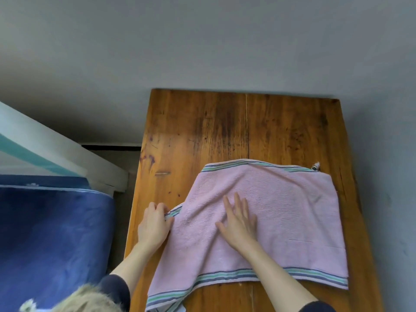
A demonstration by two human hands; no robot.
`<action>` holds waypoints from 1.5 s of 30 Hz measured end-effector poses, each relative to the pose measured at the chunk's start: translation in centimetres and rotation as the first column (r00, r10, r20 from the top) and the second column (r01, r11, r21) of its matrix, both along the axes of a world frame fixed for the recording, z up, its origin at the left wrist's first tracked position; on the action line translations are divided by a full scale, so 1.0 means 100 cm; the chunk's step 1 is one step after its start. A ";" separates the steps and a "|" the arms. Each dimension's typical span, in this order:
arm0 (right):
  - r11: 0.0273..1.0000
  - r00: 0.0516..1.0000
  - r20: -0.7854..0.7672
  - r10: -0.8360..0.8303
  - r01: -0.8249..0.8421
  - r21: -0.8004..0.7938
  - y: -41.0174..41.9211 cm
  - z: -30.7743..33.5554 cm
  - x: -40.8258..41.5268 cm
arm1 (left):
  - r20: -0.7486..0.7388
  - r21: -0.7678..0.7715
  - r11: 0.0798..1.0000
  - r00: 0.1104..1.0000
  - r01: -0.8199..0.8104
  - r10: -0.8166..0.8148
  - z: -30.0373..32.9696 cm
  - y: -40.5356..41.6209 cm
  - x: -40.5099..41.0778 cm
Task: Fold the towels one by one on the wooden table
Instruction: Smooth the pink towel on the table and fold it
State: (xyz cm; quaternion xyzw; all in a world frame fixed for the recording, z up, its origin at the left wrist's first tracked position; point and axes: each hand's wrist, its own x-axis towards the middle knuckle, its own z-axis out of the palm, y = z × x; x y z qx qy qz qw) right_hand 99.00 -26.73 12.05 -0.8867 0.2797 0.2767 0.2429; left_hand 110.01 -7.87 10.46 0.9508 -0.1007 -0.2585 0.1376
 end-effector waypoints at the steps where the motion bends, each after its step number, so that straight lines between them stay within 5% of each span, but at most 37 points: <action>1: 1.000 1.000 -0.018 -0.005 0.004 -0.019 0.003 -0.001 0.000 | -0.003 -0.003 1.000 1.000 0.003 -0.003 -0.002 0.001 0.001; 6: 0.998 0.997 -0.063 -0.032 0.028 -0.060 0.012 -0.006 0.001 | -0.048 -0.146 0.989 0.999 0.004 -0.011 0.003 0.021 0.033; 18: 0.993 0.992 -0.117 -0.042 0.029 -0.110 0.017 -0.010 0.008 | 0.070 -0.462 0.850 0.945 -0.253 0.320 0.041 0.033 0.163; 23: 0.991 0.992 -0.126 -0.025 0.009 -0.131 0.018 -0.009 0.016 | 0.245 -0.318 0.948 0.966 -0.005 0.087 0.027 0.027 0.137; 31: 0.983 0.996 -0.056 0.069 -0.077 -0.168 0.003 -0.019 0.048 | 0.070 0.012 0.853 0.850 0.522 -0.522 -0.017 0.015 0.094; 39: 0.980 0.989 0.107 0.106 -0.086 -0.177 -0.008 -0.034 0.029 | 0.058 0.072 0.877 0.876 0.475 -0.479 -0.027 -0.004 0.128; 45: 0.941 0.895 0.415 -0.165 0.269 -0.206 -0.052 -0.010 -0.014 | 0.073 0.077 0.851 0.848 0.520 -0.525 -0.022 -0.051 0.086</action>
